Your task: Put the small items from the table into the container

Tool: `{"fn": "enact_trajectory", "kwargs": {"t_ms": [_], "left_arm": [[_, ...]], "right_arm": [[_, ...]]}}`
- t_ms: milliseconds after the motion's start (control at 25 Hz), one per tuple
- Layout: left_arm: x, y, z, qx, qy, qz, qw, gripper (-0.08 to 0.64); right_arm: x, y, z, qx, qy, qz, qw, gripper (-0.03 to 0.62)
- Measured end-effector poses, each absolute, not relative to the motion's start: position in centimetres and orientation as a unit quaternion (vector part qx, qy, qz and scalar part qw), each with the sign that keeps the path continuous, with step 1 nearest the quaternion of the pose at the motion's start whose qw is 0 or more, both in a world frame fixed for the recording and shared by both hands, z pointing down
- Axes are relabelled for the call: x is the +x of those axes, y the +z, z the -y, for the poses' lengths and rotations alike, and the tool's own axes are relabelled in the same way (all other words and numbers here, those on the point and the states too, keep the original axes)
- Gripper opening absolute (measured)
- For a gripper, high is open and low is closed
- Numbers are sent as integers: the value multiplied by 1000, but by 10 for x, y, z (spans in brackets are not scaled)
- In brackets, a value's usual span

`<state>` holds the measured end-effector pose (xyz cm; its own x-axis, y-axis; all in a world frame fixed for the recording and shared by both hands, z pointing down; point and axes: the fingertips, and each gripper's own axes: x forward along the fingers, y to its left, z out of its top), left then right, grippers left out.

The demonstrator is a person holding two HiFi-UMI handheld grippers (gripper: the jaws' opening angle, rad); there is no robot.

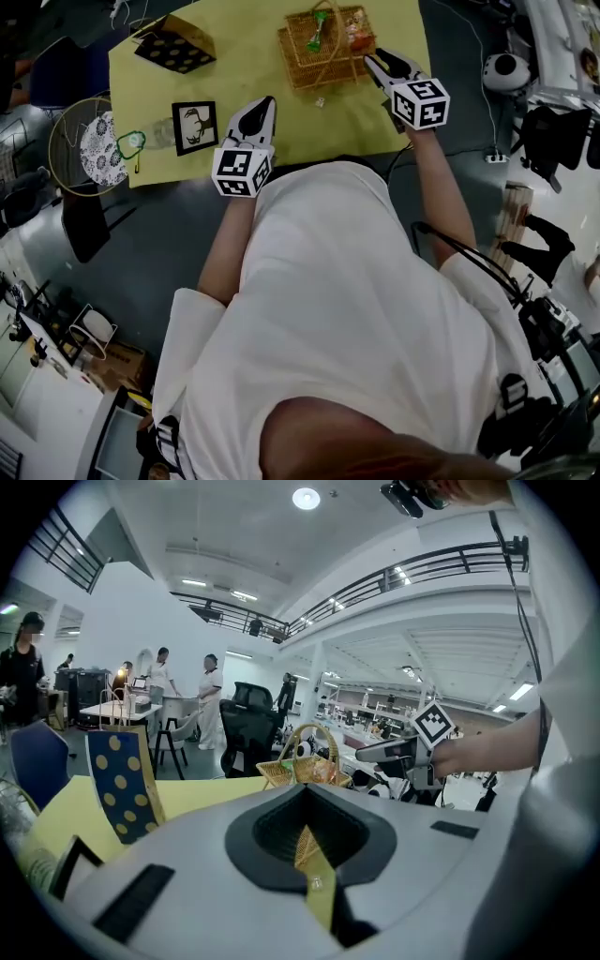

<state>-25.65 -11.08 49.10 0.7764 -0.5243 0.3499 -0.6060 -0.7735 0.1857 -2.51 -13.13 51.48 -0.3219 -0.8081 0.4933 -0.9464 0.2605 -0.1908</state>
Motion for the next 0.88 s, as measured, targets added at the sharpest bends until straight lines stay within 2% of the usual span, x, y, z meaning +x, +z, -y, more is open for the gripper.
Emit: {"fn": "enact_trajectory", "kwargs": {"t_ms": [160, 320, 640, 880], "left_arm": [[-252, 493, 108, 934, 145, 292, 146, 8], [-246, 492, 103, 938, 149, 280, 143, 8], [-234, 500, 99, 942, 156, 260, 145, 8], [-220, 511, 96, 943, 162, 245, 158, 8]], "right_arm": [[-34, 509, 117, 561, 234, 783, 129, 71], [-36, 505, 102, 565, 240, 781, 114, 43], [-41, 500, 76, 566, 250, 780, 90, 15], [-59, 493, 48, 540, 291, 789, 40, 15]]}}
